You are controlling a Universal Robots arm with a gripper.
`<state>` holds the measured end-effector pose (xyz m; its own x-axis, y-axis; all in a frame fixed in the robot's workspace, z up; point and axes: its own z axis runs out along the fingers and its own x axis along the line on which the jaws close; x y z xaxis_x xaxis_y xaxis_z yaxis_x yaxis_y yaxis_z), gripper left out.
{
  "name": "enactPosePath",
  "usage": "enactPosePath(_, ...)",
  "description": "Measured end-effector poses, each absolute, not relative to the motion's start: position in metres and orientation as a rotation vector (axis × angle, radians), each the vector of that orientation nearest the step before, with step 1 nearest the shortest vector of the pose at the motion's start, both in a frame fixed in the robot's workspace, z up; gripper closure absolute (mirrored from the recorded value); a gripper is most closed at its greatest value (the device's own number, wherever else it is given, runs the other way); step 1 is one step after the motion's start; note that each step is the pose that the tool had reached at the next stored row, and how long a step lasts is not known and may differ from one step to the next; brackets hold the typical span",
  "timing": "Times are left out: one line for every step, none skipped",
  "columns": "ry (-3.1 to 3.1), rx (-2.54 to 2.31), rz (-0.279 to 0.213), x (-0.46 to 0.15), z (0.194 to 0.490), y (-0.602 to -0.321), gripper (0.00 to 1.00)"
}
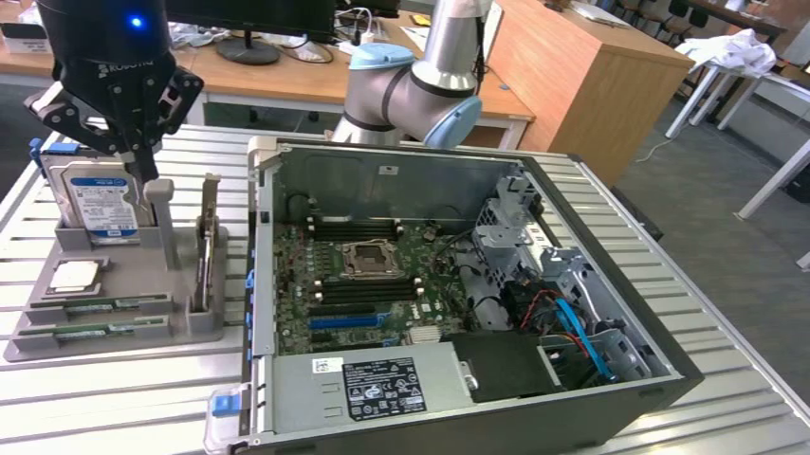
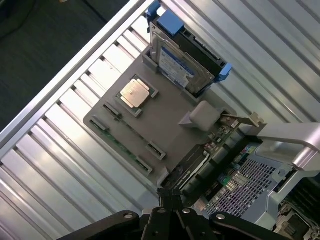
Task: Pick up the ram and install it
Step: 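Pick up the ram and move it above insertion slot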
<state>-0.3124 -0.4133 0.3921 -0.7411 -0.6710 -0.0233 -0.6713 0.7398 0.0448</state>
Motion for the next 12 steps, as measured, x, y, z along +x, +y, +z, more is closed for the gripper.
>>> enactPosePath(2.922,-1.137,0.079,-0.3124,0.3921,-0.4133,0.90)
enactPosePath(2.918,-1.147,0.079,-0.3124,0.3921,-0.4133,0.90)
enactPosePath(2.914,-1.156,0.079,-0.3124,0.3921,-0.4133,0.90)
enactPosePath(2.911,-1.166,0.079,-0.3124,0.3921,-0.4133,0.90)
enactPosePath(2.907,-1.177,0.079,-0.3124,0.3921,-0.4133,0.90)
enactPosePath(2.903,-1.187,0.079,-0.3124,0.3921,-0.4133,0.90)
enactPosePath(2.898,-1.198,0.079,-0.3124,0.3921,-0.4133,0.90)
enactPosePath(2.894,-1.209,0.079,-0.3123,0.3921,-0.4133,0.90)
enactPosePath(2.890,-1.219,0.079,-0.3123,0.3921,-0.4133,0.90)
enactPosePath(2.886,-1.229,0.079,-0.3124,0.3921,-0.4133,0.90)
enactPosePath(2.881,-1.240,0.079,-0.3124,0.3921,-0.4133,0.90)
enactPosePath(2.877,-1.251,0.079,-0.3124,0.3921,-0.4133,0.90)
